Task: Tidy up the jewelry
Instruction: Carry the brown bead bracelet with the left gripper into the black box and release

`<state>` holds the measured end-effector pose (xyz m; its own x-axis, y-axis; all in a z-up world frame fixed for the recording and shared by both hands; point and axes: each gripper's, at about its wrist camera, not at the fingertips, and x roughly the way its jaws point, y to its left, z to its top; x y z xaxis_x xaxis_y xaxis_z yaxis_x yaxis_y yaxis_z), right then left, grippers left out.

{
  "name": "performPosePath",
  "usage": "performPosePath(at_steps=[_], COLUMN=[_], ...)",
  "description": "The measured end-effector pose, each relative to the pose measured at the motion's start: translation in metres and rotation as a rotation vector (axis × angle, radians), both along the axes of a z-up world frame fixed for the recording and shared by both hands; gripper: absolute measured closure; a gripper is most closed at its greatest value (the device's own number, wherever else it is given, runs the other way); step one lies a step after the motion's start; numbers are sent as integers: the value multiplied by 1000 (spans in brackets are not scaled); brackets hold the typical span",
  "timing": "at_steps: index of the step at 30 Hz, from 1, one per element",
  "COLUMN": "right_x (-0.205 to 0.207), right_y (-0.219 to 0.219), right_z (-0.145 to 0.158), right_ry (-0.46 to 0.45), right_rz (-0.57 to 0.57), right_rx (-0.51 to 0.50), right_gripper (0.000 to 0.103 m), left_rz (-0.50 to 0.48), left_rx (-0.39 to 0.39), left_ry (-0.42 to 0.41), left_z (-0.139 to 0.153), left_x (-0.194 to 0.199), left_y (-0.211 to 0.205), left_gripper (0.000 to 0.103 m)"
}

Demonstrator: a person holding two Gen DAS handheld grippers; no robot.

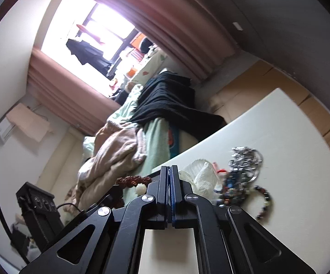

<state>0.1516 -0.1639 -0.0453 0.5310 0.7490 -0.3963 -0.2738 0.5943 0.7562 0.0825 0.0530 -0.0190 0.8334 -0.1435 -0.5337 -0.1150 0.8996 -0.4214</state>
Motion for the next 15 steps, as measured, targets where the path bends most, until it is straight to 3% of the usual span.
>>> performPosePath(at_steps=[15], right_x=[27], right_y=[126], right_z=[7], right_ry=[-54], right_rz=[258], right_rx=[-22], right_gripper=[100], left_rz=[215], left_rx=[-38], left_ry=[6], left_z=[-5], left_x=[-4], left_y=[80], left_gripper=[85])
